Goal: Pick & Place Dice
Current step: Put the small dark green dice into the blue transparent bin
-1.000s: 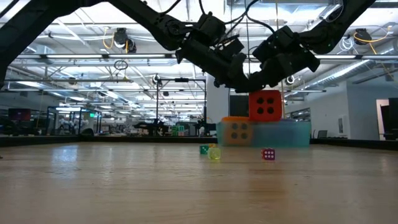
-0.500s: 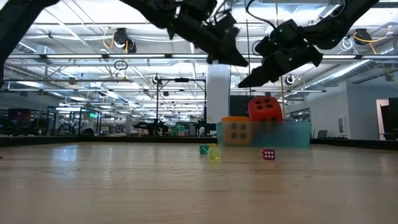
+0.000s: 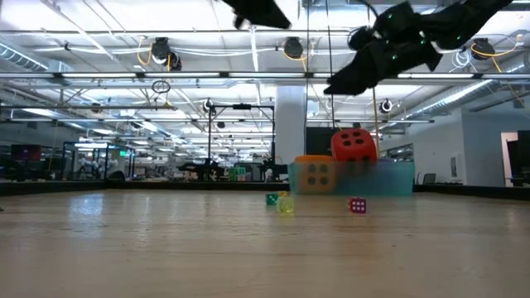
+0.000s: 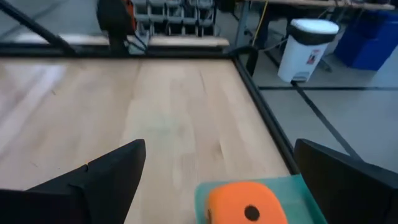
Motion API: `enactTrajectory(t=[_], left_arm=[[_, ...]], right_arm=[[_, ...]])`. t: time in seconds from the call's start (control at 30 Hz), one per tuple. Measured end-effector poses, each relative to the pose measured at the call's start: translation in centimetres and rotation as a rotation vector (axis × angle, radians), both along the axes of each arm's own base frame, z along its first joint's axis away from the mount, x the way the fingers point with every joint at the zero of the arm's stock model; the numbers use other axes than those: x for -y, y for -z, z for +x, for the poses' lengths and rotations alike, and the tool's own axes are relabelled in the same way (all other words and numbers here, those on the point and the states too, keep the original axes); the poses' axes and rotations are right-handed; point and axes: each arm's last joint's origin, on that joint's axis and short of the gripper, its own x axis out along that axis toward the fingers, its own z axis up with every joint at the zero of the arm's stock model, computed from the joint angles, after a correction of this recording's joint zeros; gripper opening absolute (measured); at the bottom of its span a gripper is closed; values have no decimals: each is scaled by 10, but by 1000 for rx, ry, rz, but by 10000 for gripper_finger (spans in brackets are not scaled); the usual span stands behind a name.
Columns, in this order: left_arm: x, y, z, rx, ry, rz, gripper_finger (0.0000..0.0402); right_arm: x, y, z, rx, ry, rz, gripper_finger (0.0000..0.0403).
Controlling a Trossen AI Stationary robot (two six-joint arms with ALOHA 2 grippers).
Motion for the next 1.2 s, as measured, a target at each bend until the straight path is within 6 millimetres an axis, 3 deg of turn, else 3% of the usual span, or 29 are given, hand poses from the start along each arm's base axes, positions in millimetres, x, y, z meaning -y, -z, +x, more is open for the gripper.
enactTrajectory(t=[0.1, 0.2, 0.43, 0.63, 0.77, 0.97, 1.1, 1.2], left_arm=[[13, -4, -33, 55, -31, -13, 1], [21, 7, -67, 91, -60, -74, 1], [49, 59, -132, 166, -26, -201, 1], [62, 79, -180, 308, -60, -227, 1], [64, 106, -200, 324, -55, -237, 1], [64, 143, -211, 335, -24, -221, 3], [61, 155, -213, 309, -38, -200, 2], [58, 162, -214, 263, -57, -192, 3]], right_arm=[[-13, -15, -8, 45, -10, 4, 400], [-29, -28, -18, 74, -35, 9, 400], [-73, -42, -42, 47, -131, 94, 394], [-93, -44, -59, 34, -89, 159, 393], [-102, -22, -63, 39, -69, 186, 393], [-109, 43, -59, 184, -84, 164, 393], [-110, 77, -62, 272, -72, 126, 393], [-111, 91, -64, 262, -52, 119, 393]])
